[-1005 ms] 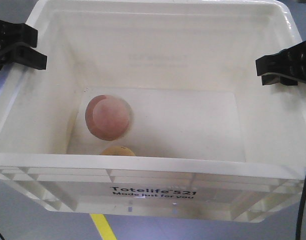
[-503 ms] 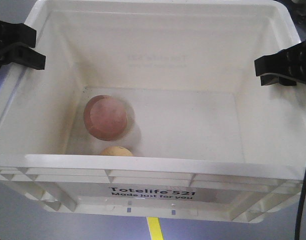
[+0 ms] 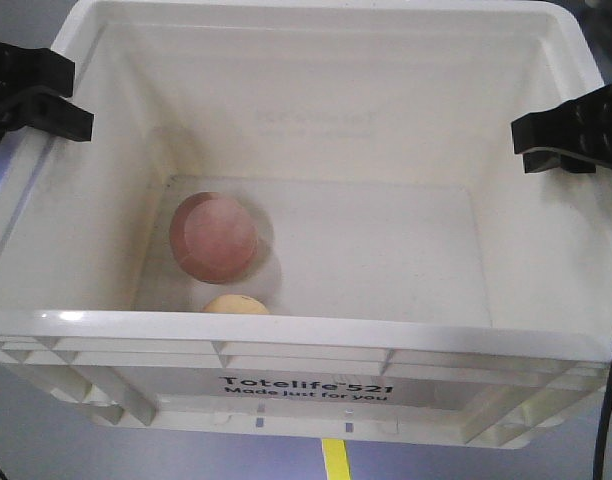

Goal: Place moving items into box and shelve
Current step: 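Hold the tote steady with both grippers while the base drives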

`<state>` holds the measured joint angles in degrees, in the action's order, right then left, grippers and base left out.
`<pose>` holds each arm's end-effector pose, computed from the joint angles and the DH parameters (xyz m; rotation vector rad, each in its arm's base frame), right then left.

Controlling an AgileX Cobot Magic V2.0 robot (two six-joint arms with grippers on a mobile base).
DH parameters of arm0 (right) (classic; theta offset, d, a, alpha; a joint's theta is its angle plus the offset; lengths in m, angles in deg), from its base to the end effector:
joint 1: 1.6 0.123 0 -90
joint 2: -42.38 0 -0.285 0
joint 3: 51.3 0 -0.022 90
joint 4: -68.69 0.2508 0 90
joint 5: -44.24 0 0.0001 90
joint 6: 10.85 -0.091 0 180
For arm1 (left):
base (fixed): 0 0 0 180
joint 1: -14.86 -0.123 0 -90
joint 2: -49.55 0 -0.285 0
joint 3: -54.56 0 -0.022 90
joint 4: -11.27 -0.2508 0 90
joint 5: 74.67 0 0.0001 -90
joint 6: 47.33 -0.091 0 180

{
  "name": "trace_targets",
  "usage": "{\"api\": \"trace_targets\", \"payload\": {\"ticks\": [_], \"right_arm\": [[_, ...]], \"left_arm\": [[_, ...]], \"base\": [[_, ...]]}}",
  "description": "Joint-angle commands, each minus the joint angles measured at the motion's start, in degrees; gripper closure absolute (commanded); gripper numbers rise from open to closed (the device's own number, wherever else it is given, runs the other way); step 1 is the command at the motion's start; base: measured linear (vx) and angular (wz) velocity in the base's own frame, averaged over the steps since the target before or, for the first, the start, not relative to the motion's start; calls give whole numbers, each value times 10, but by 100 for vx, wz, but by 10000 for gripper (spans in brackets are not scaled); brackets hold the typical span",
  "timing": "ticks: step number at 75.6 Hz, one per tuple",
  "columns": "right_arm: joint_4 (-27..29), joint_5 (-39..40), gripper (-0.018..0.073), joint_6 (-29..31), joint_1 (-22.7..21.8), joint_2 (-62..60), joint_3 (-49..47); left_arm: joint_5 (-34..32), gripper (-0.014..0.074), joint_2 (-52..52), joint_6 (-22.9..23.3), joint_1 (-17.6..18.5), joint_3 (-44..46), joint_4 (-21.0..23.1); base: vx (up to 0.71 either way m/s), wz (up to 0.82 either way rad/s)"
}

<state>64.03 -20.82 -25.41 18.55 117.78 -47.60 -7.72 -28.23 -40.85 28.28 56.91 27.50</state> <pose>0.2121 0.0707 0.3943 -0.1359 2.5131 0.1408 0.2197 -0.0765 0.4170 0.1235 2.4970 -0.5170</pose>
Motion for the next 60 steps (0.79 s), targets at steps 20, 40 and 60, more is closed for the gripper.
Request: {"api": "trace_targets", "payload": {"ticks": [20,40,60], "right_arm": [[-27,49,565,-8,-3,-16,-25],[-27,49,565,-8,-3,-16,-25],[-27,49,565,-8,-3,-16,-25]], "left_arm": [[-59,599,24,-4,5,30,53],[-59,599,24,-4,5,30,53],[-59,599,24,-4,5,30,53]], "base": [[7,18],[13,18],[20,9]]}}
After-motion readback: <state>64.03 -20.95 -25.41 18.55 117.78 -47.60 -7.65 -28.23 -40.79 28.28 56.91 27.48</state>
